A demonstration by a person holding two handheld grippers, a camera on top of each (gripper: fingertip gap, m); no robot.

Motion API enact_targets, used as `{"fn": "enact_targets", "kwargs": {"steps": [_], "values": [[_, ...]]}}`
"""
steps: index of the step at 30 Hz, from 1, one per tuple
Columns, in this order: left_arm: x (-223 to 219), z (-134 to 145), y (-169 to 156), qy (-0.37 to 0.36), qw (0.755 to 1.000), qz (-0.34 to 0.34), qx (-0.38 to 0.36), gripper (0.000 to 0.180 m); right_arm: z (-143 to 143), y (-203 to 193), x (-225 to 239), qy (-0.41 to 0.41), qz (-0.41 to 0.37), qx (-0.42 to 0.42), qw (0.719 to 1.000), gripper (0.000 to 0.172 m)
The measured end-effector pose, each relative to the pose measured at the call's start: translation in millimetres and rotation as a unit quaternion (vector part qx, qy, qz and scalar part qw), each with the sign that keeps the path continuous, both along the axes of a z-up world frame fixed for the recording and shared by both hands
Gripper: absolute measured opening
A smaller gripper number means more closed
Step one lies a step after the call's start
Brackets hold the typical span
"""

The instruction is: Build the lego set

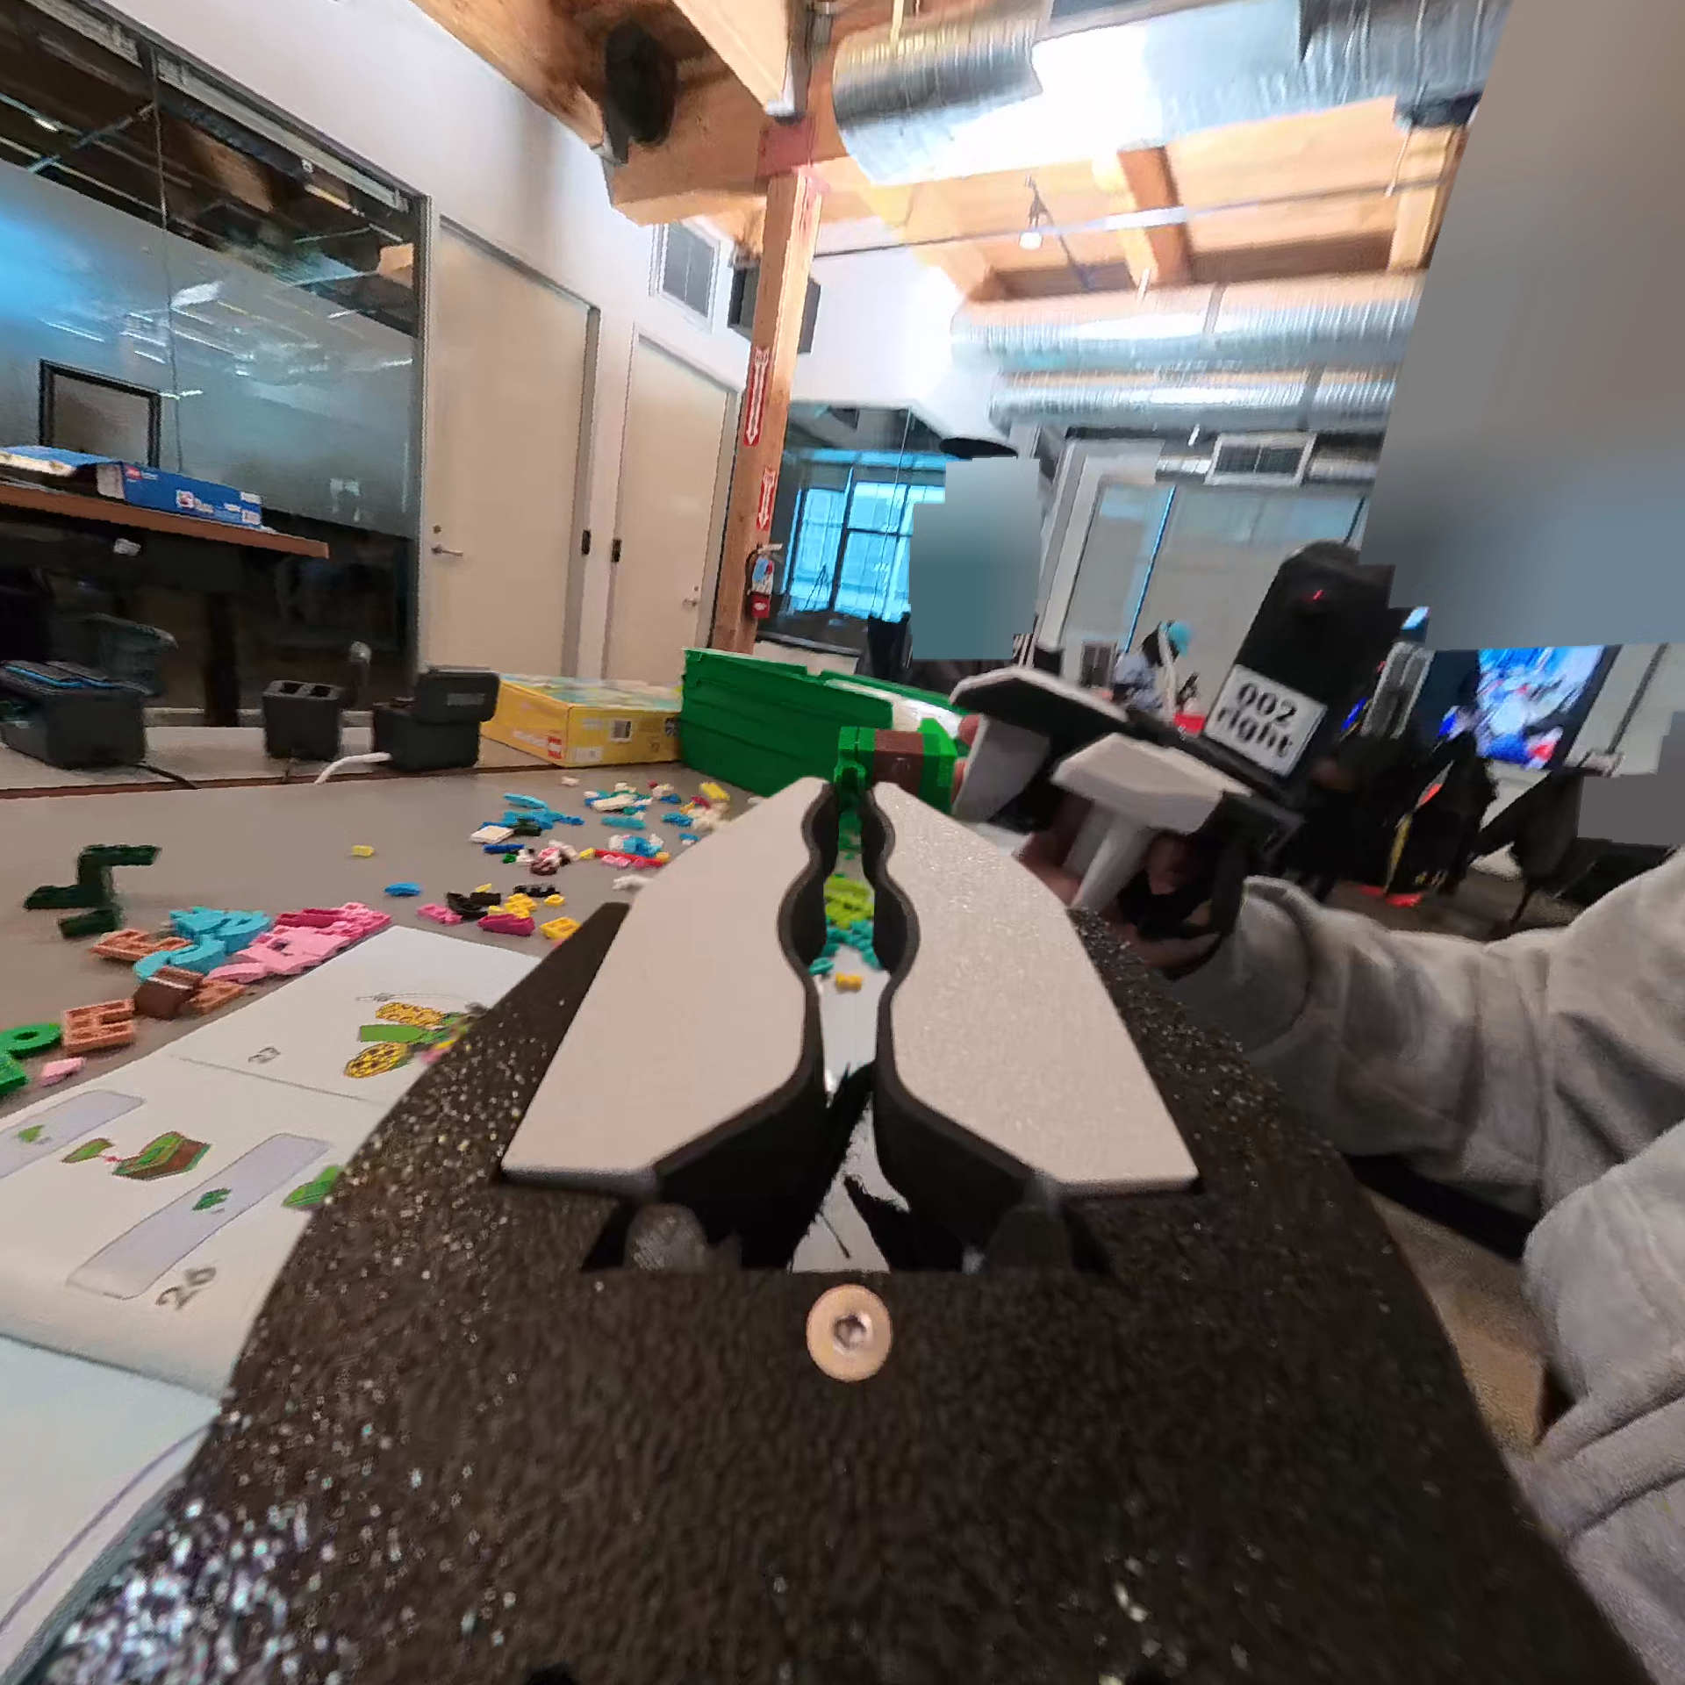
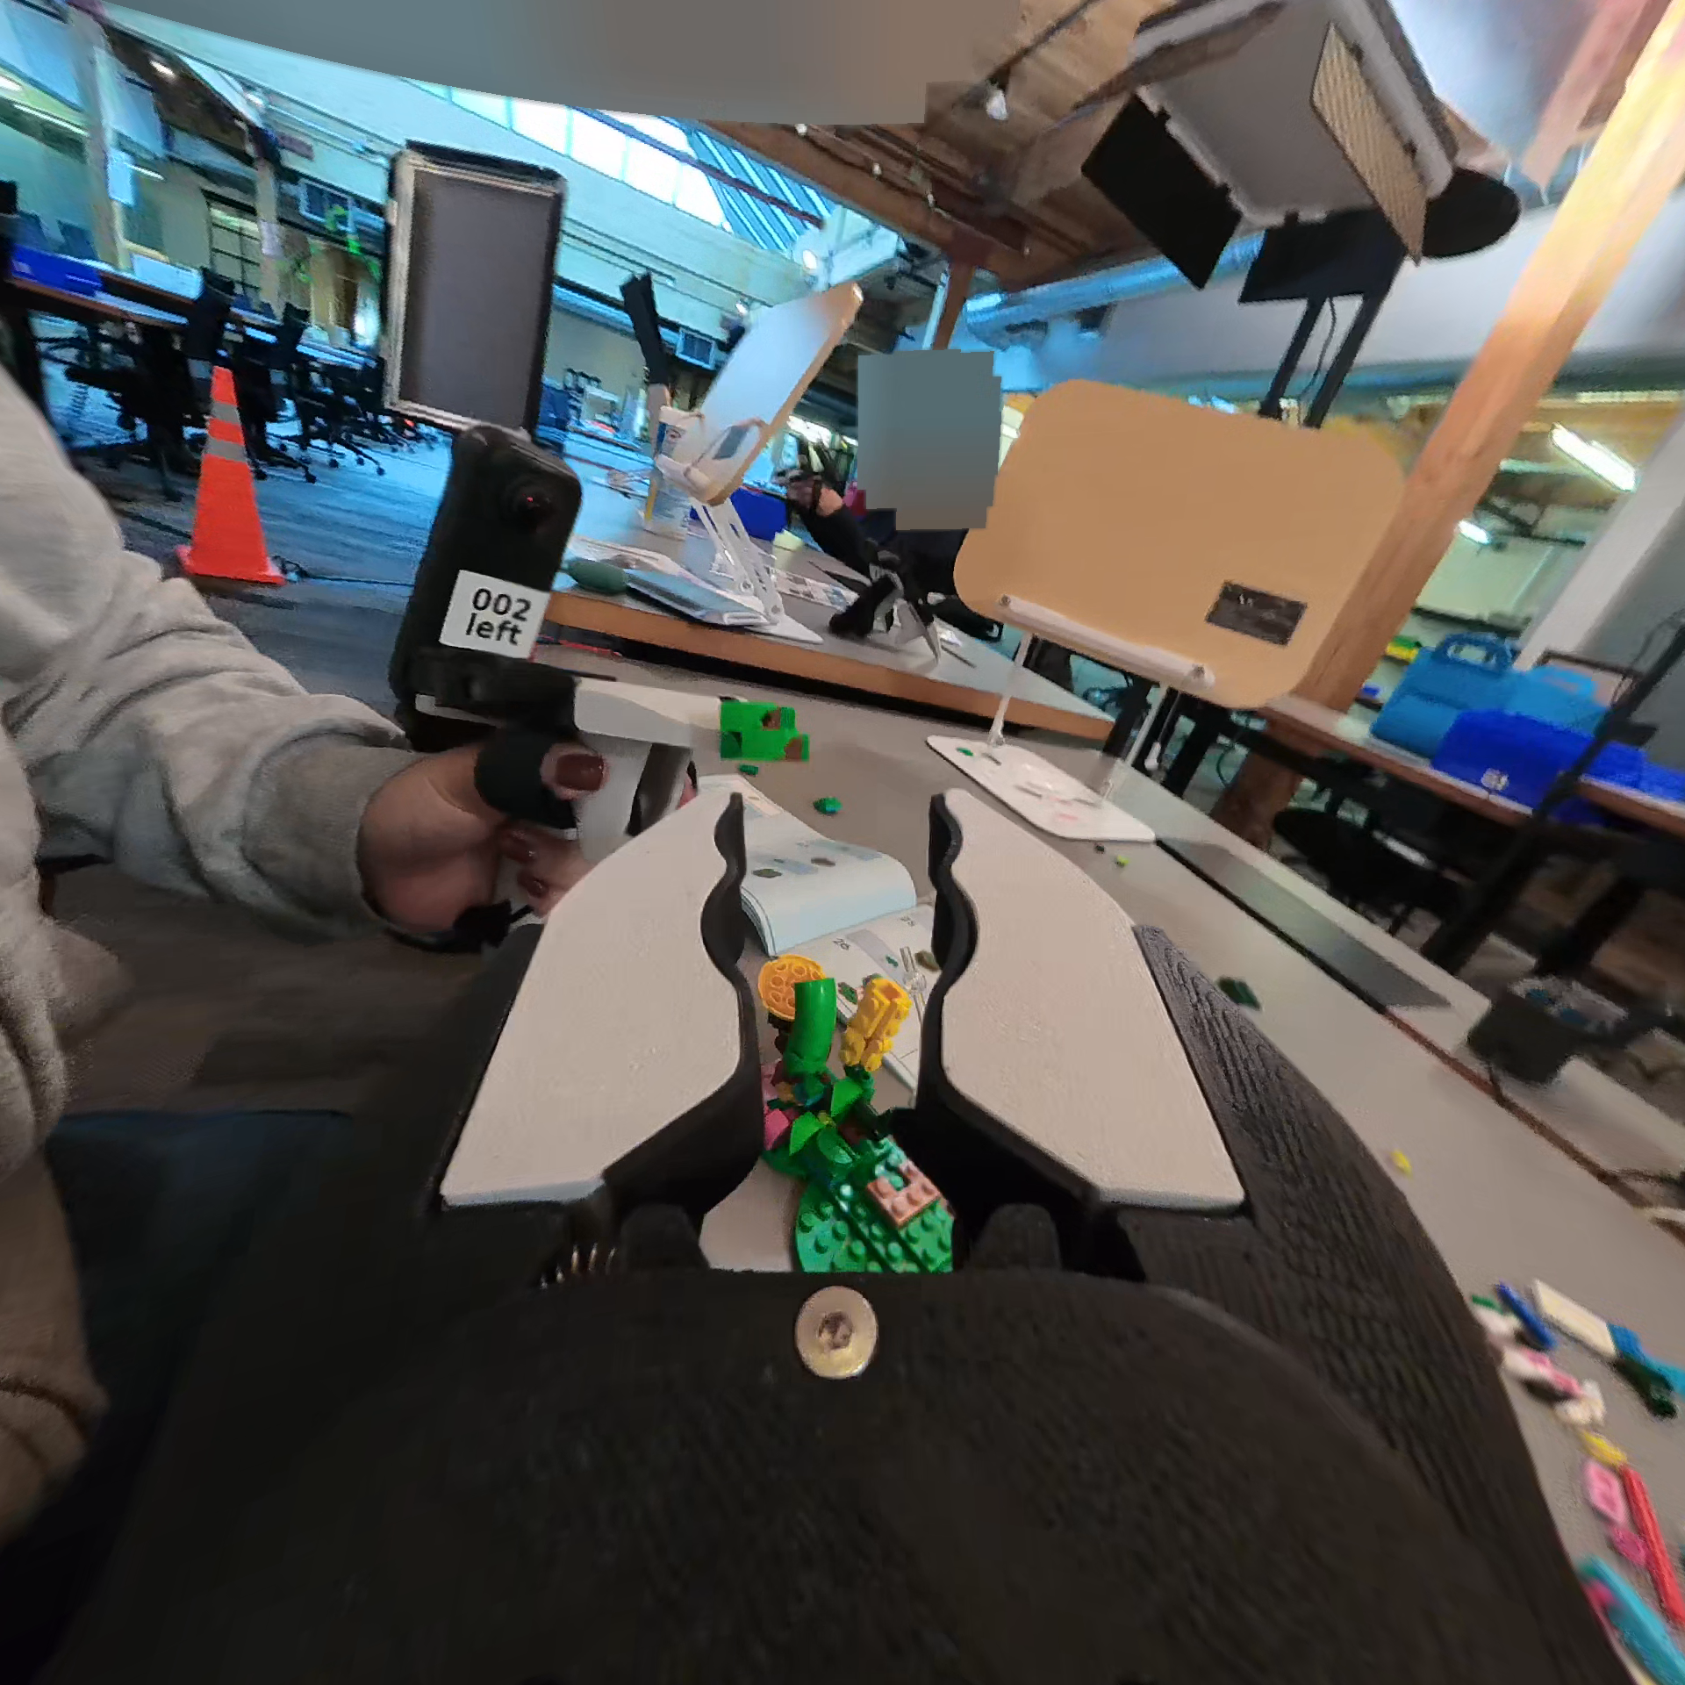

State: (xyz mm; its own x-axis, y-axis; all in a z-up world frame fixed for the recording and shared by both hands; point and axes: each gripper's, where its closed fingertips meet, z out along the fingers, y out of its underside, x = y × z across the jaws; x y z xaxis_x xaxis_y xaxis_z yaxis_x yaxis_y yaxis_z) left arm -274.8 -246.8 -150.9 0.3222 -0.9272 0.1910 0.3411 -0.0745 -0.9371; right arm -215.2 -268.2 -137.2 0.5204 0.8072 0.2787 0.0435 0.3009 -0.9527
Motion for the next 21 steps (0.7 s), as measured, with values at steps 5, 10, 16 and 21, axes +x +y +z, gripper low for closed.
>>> {"fn": "enact_targets", "kwargs": {"steps": [5, 10, 16, 21], "values": [[-10, 3, 11, -0.101, 0.988, -0.049, -0.103, 0.004, -7, 10, -22, -0.017, -0.027, -0.097, 0.995, 0.031], [-14, 0, 16, -0.110, 0.987, -0.043, -0.112, 0.004, -3, 11, -46, -0.053, -0.050, -0.095, 0.993, 0.031], [-12, 2, 12, -0.068, 0.996, -0.013, -0.056, 0.004, -6, 16, -58, -0.100, -0.077, -0.056, 0.990, 0.035], [-7, 6, 4, -0.009, 0.999, 0.031, 0.023, 0.004, -7, 15, -58, -0.143, -0.109, 0.001, 0.984, 0.036]]}}
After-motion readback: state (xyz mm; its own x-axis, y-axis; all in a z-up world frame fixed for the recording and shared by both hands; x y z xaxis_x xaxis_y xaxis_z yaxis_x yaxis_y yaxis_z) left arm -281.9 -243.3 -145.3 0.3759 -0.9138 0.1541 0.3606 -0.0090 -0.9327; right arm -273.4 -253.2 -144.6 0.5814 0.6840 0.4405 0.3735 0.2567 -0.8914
